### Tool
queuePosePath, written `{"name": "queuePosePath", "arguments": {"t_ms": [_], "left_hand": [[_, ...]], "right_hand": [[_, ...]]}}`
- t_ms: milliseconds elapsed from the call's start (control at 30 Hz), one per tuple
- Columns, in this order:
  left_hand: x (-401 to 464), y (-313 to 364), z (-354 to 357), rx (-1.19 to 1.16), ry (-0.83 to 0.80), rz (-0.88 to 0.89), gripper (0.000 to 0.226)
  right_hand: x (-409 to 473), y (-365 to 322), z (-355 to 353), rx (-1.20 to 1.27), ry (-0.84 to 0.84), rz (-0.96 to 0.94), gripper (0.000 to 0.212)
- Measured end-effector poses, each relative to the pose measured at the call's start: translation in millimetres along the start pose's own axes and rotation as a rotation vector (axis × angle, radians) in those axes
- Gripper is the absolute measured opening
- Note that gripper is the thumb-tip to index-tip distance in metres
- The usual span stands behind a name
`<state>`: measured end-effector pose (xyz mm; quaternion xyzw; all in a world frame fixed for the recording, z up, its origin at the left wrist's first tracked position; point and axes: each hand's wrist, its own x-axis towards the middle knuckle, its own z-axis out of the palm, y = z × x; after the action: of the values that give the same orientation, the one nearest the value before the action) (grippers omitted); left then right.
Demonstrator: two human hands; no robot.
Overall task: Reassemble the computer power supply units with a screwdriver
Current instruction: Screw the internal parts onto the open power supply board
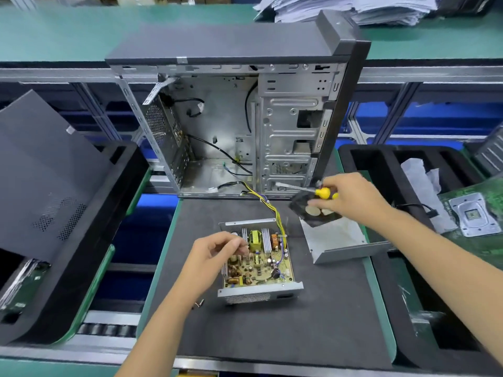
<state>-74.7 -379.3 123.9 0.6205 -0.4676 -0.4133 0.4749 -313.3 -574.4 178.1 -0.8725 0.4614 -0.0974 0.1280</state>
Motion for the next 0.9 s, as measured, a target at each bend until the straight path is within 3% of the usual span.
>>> {"name": "queuePosePath", "arguments": {"t_ms": [67,133,233,300,400,467,500,600,633,767,900], "left_hand": [[4,4,-1,-0.050,0.024,-0.007,0.017],[7,10,0,-0.123,0.012,-0.023,0.023],[11,17,-1,-0.270,-0.025,-0.046,0.043],[12,20,-4,-0.328,-0.003,-0.045,0.052],[9,19,-16,-0.349,0.031,-0.029,0.041],[4,13,-24,-0.330,0.019,-0.040,0.042],[1,9,-28,-0.317,0.008,-0.049,0.044],[-8,-8,-35,-0.314,-0.017,-0.071,0.042],[-10,-14,-37,-0.297,-0.021,-0.084,0.041],[-16,-33,-38,-0.227,-0.078,-0.130,0.043],[-25,-39,-35,-0.195,-0.069,-0.136,0.035]], "right_hand": [[-4,-18,-19,0.237,0.014,0.047,0.055],[-9,-42,-29,0.469,-0.097,0.116,0.062],[-14,-70,-27,0.821,-0.281,0.189,0.048],[-16,-82,-17,0.886,-0.318,0.174,0.046],[-19,-91,-2,0.958,-0.396,0.142,0.044],[-19,-92,4,0.926,-0.418,0.117,0.043],[-19,-91,7,0.877,-0.352,0.111,0.043],[-17,-78,17,0.745,0.052,0.033,0.034],[-16,-75,21,0.698,0.066,-0.038,0.030],[-19,-75,43,0.459,-0.280,-0.206,0.037],[-27,-74,51,0.419,-0.318,-0.237,0.031]]}}
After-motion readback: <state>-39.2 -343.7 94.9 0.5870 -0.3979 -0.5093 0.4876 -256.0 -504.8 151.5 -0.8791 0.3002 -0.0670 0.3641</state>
